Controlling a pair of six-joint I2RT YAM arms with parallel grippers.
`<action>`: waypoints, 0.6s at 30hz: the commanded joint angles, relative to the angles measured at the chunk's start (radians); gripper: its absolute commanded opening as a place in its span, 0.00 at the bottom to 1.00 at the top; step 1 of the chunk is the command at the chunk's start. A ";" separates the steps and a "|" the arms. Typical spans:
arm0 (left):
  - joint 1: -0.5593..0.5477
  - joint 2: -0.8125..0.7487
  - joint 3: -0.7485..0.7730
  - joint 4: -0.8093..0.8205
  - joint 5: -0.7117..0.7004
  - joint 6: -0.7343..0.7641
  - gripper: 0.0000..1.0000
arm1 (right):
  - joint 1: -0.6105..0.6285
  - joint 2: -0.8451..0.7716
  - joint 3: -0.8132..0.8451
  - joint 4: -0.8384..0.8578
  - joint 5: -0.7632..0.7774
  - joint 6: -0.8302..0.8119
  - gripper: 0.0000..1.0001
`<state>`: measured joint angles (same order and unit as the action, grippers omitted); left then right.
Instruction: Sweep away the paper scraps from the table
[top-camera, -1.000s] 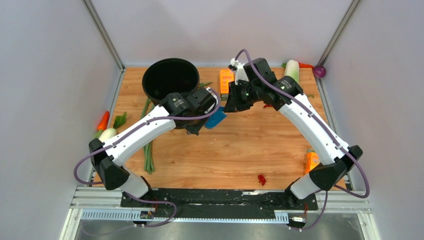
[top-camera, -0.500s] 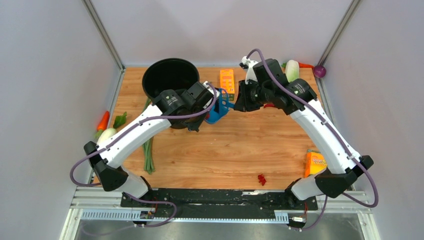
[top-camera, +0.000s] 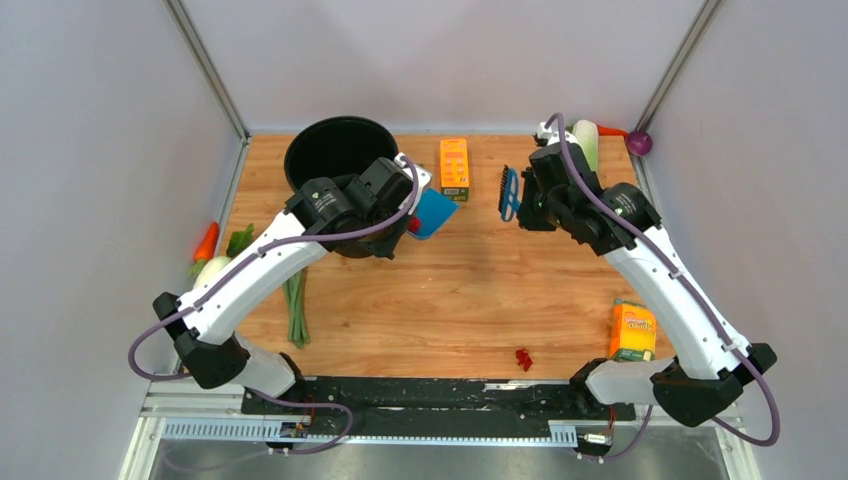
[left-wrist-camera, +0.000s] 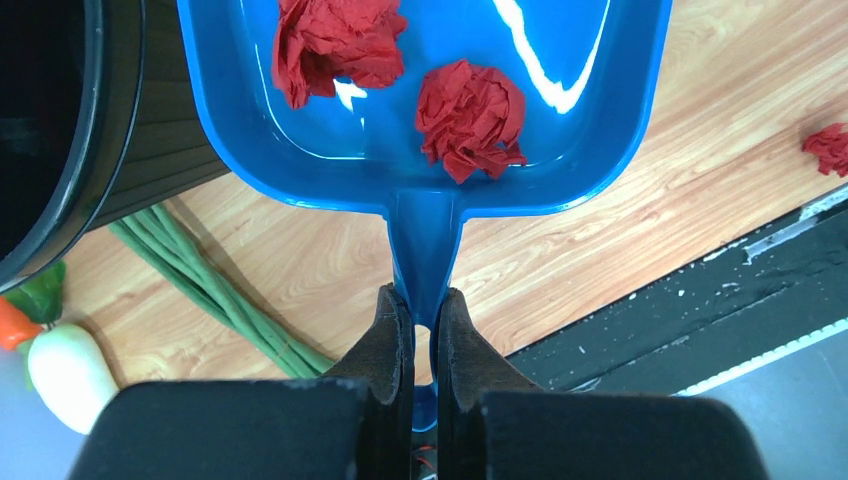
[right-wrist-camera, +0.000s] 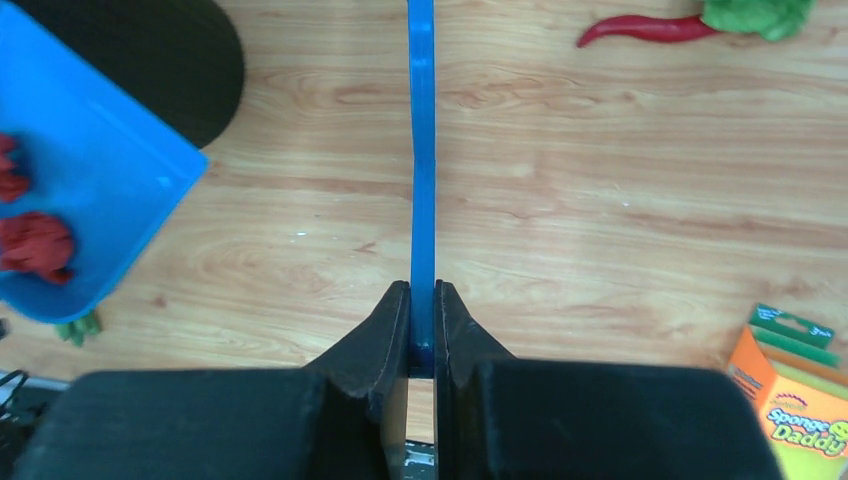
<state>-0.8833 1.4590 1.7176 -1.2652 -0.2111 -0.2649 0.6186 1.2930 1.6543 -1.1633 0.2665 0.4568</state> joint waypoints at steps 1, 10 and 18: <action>-0.005 -0.051 0.027 0.000 0.022 -0.048 0.00 | -0.007 -0.040 -0.088 0.004 0.089 0.059 0.00; -0.005 -0.028 0.091 -0.026 0.065 -0.063 0.00 | -0.008 -0.064 -0.179 0.025 0.056 0.075 0.00; -0.005 0.067 0.260 -0.074 0.099 -0.065 0.00 | -0.008 -0.067 -0.212 0.036 0.036 0.071 0.00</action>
<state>-0.8833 1.4899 1.9057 -1.3186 -0.1329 -0.3099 0.6136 1.2484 1.4509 -1.1584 0.3161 0.5121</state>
